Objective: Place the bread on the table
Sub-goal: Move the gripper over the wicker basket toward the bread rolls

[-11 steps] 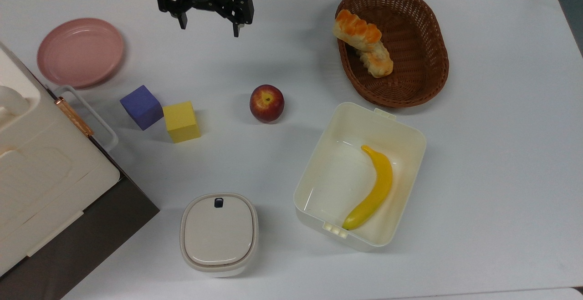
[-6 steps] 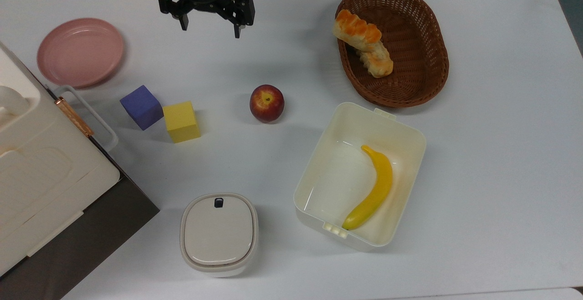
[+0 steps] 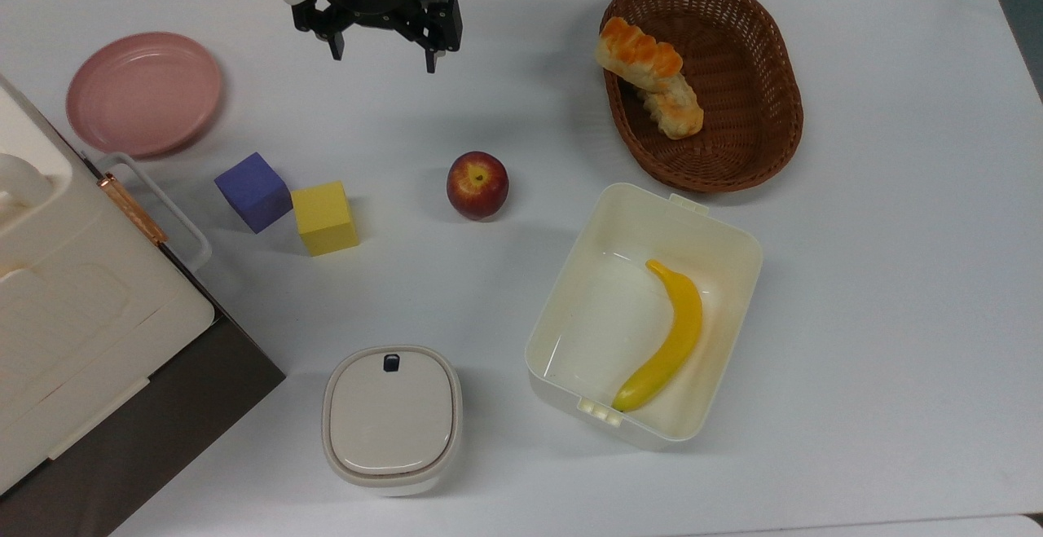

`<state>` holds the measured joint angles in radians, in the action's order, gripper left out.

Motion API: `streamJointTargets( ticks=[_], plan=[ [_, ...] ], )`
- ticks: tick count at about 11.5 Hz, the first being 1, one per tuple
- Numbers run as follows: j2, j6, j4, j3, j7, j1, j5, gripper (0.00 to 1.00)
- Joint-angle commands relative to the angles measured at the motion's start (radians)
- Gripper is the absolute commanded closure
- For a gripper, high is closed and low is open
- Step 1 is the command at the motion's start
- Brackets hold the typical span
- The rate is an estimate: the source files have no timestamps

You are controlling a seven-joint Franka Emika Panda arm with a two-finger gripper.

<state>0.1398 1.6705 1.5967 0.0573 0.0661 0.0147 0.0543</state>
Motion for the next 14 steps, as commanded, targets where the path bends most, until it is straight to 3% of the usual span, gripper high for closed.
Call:
streamJointTargets(
  ticks=[1, 4, 9, 10, 14],
  plan=[
    [-0.014, 0.011, 0.039, -0.016, -0.029, 0.007, -0.017, 0.00],
    [-0.003, 0.029, 0.063, -0.130, -0.088, 0.008, -0.019, 0.00],
    [-0.005, -0.009, 0.109, -0.391, -0.092, 0.014, -0.019, 0.00],
    [-0.005, -0.014, 0.127, -0.422, -0.092, 0.039, -0.019, 0.00],
    [0.006, -0.043, 0.216, -0.422, -0.092, 0.200, 0.002, 0.00]
  ],
)
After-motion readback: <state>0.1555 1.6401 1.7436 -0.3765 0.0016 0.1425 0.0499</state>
